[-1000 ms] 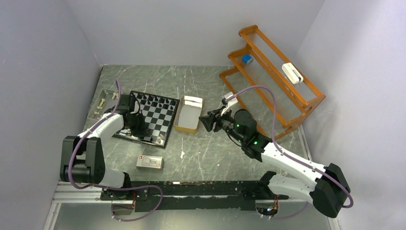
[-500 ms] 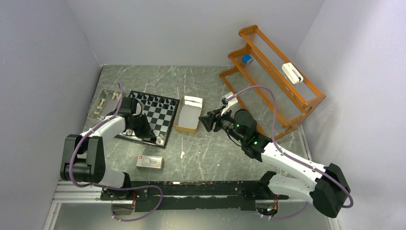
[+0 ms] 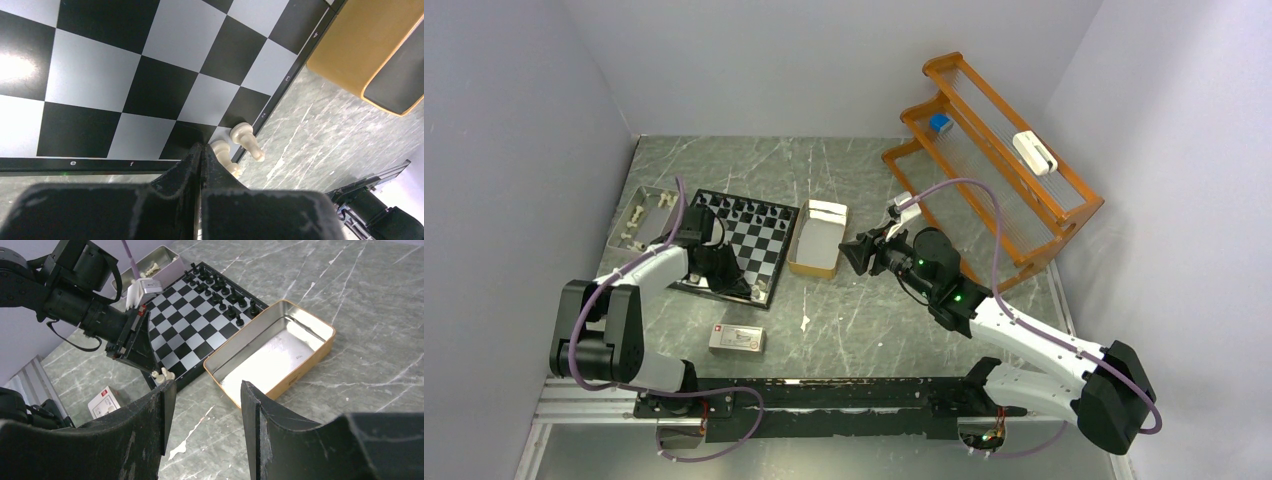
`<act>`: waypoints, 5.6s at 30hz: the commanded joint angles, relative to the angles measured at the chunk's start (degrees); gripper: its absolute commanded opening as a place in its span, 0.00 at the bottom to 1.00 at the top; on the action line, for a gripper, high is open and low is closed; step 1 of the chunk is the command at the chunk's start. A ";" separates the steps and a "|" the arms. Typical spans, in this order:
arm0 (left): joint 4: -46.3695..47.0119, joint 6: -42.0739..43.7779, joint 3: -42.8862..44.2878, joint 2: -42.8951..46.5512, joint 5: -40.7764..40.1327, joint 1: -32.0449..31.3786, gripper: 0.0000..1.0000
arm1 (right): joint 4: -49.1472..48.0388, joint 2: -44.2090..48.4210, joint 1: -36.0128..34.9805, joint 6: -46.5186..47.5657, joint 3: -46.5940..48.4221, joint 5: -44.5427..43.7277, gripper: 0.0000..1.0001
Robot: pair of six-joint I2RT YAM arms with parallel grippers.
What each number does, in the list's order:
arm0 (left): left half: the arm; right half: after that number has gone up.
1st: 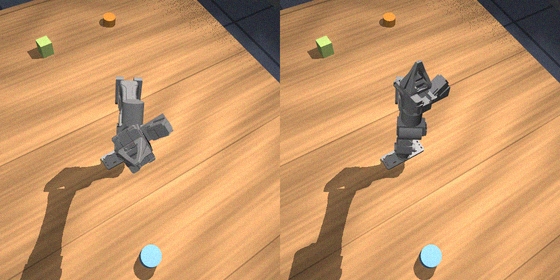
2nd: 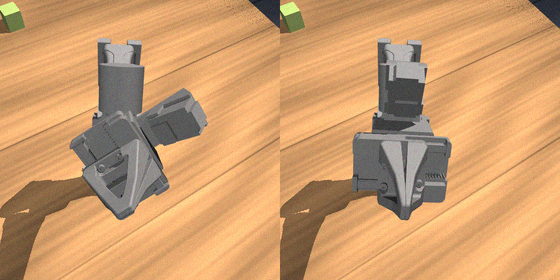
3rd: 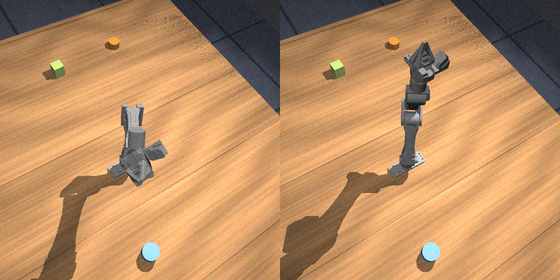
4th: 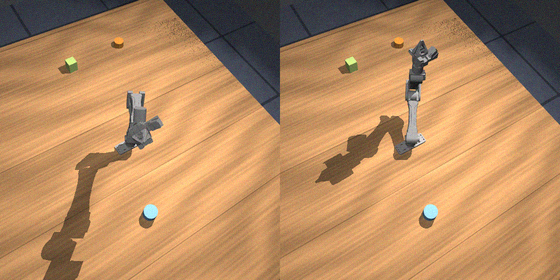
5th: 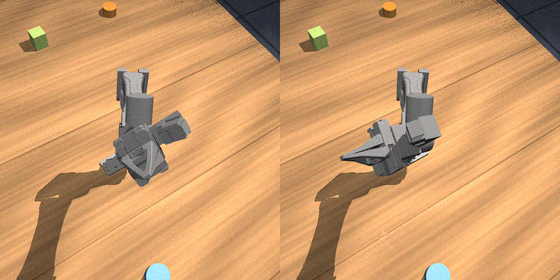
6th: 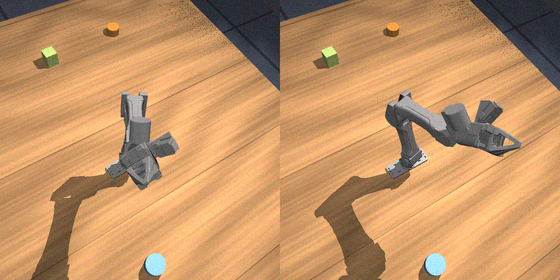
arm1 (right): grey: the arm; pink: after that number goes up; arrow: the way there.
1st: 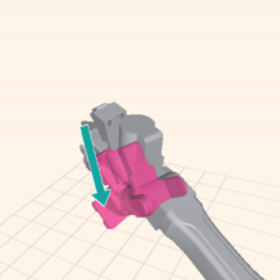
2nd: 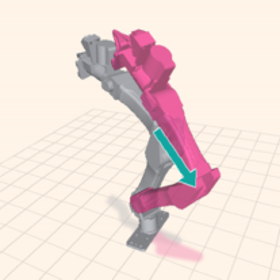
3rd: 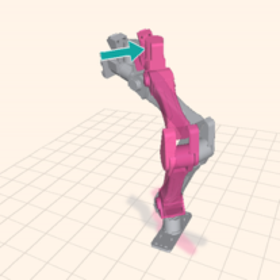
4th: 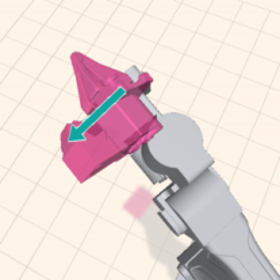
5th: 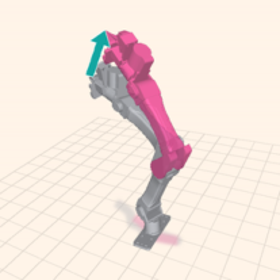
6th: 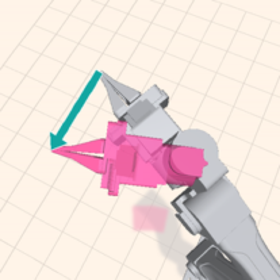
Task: Set up the chess pieces on the board
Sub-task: Move the chess piece to the chessboard, then pick up the chess piece from the chessboard, then place the chess piece on the chessboard.
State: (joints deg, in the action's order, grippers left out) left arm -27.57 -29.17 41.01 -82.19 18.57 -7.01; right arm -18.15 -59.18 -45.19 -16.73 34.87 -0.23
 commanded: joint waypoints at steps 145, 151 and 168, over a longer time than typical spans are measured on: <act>-19.23 10.36 17.29 -6.85 -33.27 -22.34 0.18 | 5.10 13.54 -0.07 1.27 -1.14 -3.46 0.55; -19.80 9.95 17.50 -7.61 -33.85 -22.31 0.18 | 5.23 13.97 -0.07 1.50 -1.38 -3.80 0.56; -18.57 9.47 17.74 -7.47 -32.46 -22.35 0.27 | 5.19 14.00 -0.07 1.51 -1.55 -3.69 0.56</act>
State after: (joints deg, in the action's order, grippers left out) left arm -45.91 -19.31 57.69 -89.27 -14.74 -28.99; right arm -11.73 -45.84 -45.19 -15.38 34.04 -3.33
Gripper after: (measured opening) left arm 0.243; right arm 0.554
